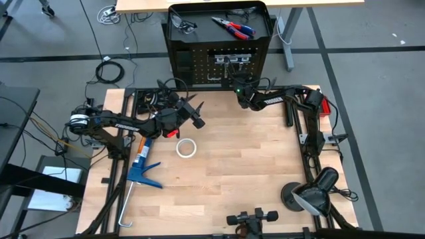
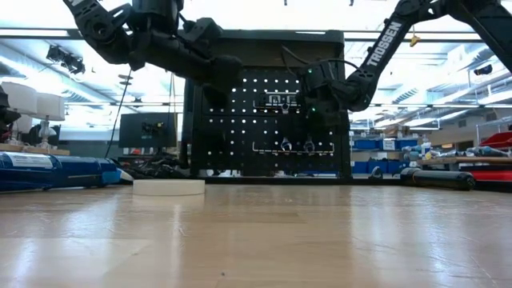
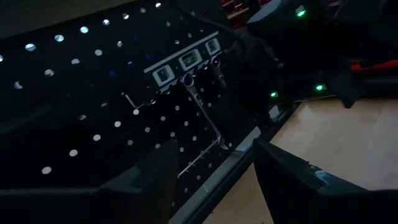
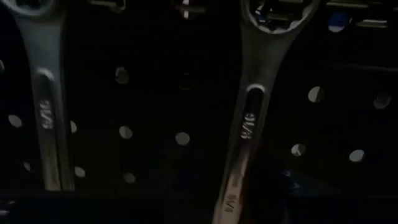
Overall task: Hang tools onto peg board
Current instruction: Unhang the right wrench from the peg board
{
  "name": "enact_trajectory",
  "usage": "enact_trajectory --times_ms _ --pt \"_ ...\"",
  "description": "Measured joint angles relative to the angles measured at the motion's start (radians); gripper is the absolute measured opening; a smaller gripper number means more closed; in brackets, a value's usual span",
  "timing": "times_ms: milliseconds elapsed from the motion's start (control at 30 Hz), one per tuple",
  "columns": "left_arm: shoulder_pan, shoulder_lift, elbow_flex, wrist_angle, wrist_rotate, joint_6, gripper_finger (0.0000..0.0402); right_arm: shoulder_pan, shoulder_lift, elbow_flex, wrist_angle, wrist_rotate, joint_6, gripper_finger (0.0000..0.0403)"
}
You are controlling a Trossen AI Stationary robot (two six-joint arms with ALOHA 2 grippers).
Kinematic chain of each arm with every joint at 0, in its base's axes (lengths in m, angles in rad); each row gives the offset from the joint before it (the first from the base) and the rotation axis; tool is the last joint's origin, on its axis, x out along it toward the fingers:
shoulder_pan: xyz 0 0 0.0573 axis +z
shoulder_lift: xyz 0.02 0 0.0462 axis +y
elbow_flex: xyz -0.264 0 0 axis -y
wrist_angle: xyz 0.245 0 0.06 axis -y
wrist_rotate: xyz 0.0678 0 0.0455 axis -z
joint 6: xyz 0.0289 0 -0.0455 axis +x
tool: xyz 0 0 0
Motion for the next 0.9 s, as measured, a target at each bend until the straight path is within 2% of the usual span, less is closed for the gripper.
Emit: enact_trajectory --times_ms 200,333,500,733,900 --pt "0.000 0.000 0.000 0.000 0.024 -0.001 0.0211 -0.007 -0.004 0.000 -0.022 -0.014 0.018 0.0039" --pt "0.000 0.000 0.000 -0.001 0.027 -0.002 0.0211 -0.009 -0.004 0.000 -0.027 -0.017 0.024 0.0041" --pt "0.000 0.000 0.000 -0.003 0.027 -0.002 0.0211 -0.008 -0.004 0.000 -0.038 -0.036 0.011 0.0063" --pt "0.000 0.000 0.000 -0.012 0.027 -0.002 0.0211 0.001 -0.017 0.000 -0.072 -0.026 0.009 0.0041" --pt "0.000 0.000 0.000 -0.013 0.027 -0.001 0.0211 0.003 -0.064 0.000 -0.166 -0.051 -0.001 0.0049"
